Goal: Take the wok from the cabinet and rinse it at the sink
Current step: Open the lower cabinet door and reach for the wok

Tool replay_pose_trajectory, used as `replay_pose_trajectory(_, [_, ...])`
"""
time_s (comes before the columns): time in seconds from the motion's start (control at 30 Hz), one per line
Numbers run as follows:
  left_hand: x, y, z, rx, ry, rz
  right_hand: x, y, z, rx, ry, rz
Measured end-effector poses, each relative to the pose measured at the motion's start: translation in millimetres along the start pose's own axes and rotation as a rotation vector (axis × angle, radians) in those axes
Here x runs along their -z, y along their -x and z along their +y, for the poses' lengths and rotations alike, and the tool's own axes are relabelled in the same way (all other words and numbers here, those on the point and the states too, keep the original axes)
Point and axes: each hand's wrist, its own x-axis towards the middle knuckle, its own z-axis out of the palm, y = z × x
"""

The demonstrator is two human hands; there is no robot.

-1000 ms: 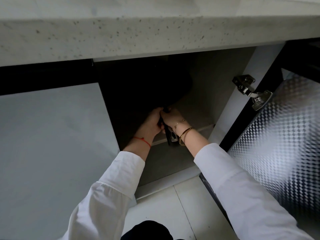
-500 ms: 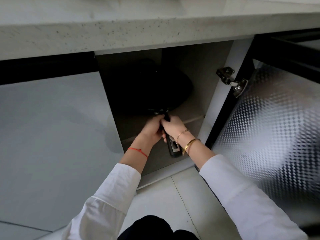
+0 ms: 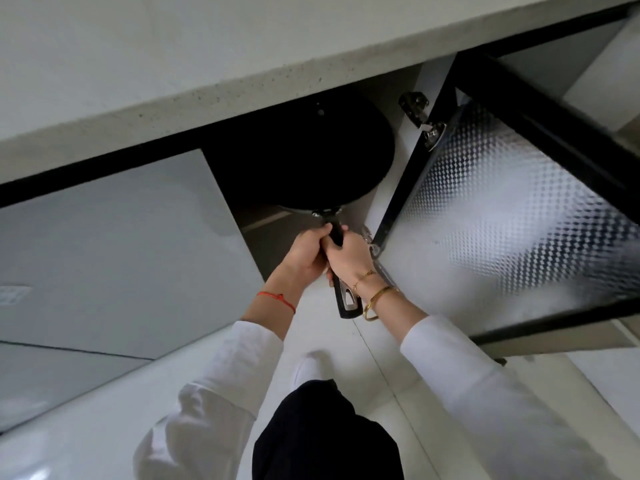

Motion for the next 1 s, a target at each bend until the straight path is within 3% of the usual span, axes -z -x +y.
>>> replay_pose_trajectory(0.2, [-26,63,-10,0.048,0.030,0.020,28,72,-15,-0.127,-0.163,-0.040])
replay_pose_trajectory(0.5, [-79,165,-37,0.120,0.131,0.075,70,180,-24,-0.169,-0.035,-0.019])
replay_pose_trajectory(1.0, [-170,332,-72,0.257,0.116,0.135,154,363,-54,-0.225,-0.055,0.039])
